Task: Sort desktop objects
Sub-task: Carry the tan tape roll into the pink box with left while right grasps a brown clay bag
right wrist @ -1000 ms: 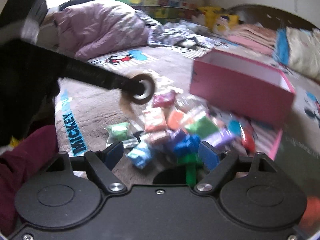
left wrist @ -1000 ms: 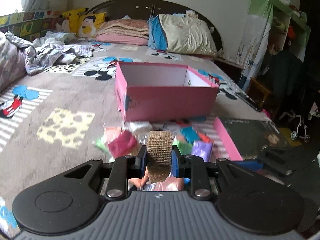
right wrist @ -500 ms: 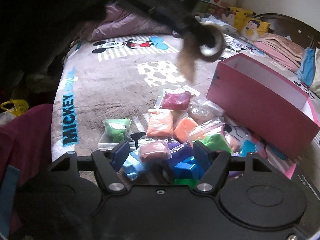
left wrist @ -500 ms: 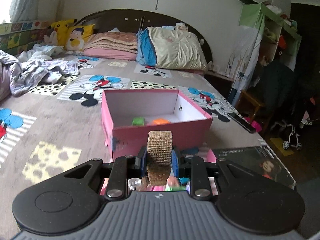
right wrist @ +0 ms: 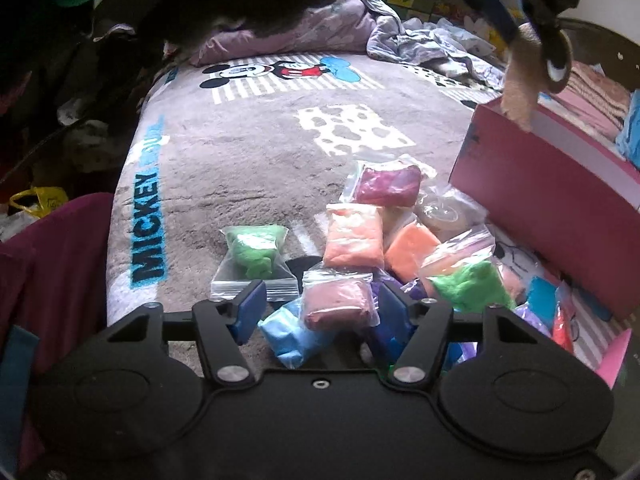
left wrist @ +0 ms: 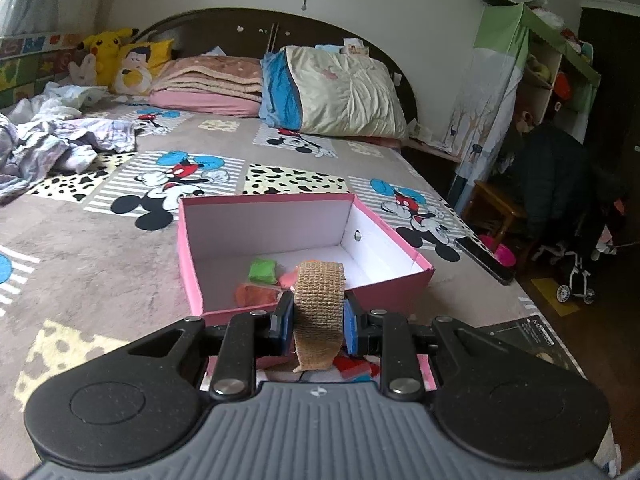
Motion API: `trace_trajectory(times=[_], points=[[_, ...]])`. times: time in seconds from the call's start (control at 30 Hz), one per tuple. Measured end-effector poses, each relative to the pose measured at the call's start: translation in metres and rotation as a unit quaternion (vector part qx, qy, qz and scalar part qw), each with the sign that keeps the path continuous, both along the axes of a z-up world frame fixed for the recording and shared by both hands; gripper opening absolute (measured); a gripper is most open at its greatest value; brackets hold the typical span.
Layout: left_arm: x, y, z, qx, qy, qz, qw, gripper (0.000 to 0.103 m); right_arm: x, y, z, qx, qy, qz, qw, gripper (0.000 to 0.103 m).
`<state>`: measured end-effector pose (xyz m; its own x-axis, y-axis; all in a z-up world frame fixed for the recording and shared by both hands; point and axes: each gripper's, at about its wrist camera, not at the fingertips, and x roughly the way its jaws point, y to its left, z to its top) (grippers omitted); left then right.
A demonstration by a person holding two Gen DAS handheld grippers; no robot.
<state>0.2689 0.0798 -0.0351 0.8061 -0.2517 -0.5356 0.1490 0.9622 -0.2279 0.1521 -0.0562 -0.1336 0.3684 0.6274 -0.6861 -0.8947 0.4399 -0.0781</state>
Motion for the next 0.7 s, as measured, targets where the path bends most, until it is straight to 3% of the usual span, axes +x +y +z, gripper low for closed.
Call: trace_trajectory(times=[0.5, 0.7], points=[[0.079, -0.004, -0.001, 0.007, 0.026, 0.007, 0.9996, 0.024, 0.008, 0.006, -0.012, -0.024, 0.004, 0.000, 1.000, 0.045], [0.113, -0.006, -0.015, 0.005, 0.058, 0.020, 0.9981, 0.024, 0.007, 0.006, -0.014, -0.032, 0.002, -0.007, 0.999, 0.041]])
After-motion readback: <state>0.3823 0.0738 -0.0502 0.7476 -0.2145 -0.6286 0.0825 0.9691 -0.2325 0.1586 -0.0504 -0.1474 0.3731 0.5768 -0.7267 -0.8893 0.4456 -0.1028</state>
